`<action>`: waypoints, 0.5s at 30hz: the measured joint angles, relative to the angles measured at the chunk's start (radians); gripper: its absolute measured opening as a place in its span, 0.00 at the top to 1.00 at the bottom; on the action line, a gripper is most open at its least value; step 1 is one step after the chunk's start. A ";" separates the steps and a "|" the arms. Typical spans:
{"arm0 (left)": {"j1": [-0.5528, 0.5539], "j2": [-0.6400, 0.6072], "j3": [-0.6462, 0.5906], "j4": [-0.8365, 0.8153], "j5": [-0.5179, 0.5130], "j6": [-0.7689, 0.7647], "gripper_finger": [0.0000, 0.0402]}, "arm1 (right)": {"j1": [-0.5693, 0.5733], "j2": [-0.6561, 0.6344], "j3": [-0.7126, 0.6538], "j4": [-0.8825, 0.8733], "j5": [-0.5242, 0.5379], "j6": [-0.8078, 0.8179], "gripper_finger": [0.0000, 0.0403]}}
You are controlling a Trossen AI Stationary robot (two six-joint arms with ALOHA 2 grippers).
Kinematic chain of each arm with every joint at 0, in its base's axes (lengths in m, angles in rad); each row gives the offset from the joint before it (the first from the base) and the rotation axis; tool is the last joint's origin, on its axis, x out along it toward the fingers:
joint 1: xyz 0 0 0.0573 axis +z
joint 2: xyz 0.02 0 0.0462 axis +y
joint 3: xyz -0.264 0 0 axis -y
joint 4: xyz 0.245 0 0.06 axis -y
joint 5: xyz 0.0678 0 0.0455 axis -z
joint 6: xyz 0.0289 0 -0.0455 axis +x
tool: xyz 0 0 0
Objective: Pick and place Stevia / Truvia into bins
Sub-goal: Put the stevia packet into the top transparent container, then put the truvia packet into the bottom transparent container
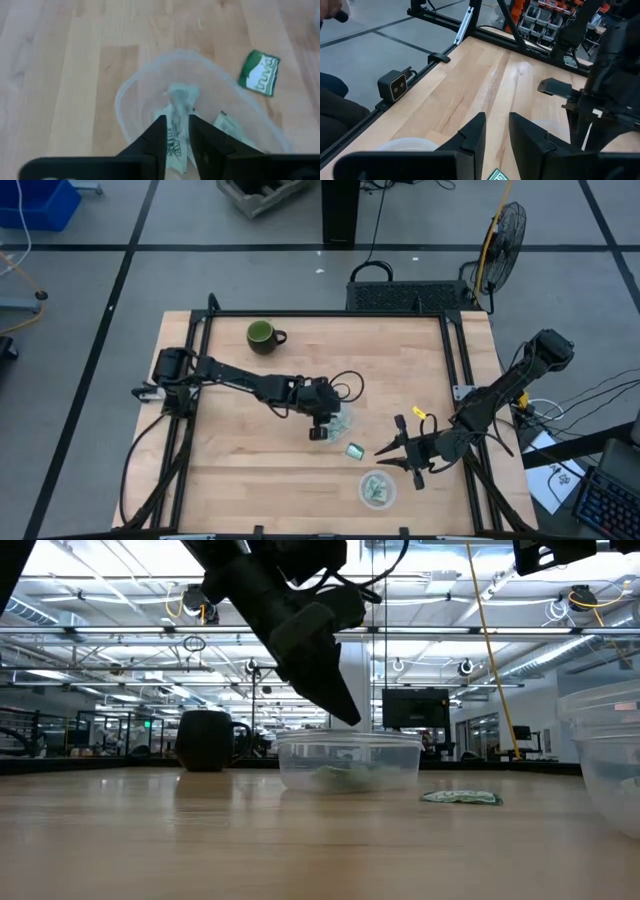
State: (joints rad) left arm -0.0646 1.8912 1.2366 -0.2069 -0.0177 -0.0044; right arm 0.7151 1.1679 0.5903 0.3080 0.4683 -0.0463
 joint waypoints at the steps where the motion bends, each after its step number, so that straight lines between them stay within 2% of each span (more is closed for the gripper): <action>1: 0.002 0.000 0.000 -0.004 0.007 0.000 0.77 | 0.000 0.000 0.000 0.001 0.000 0.000 0.81; 9: -0.007 -0.016 0.000 -0.002 0.021 -0.024 0.69 | 0.000 0.000 0.000 -0.005 0.001 0.000 0.81; 15: -0.015 -0.132 0.000 -0.009 0.021 -0.079 0.71 | -0.060 0.000 -0.001 -0.053 0.035 0.039 0.81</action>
State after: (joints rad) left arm -0.0798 1.7595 1.2369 -0.2163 0.0036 -0.0836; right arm 0.6552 1.1683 0.5896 0.2548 0.5028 -0.0078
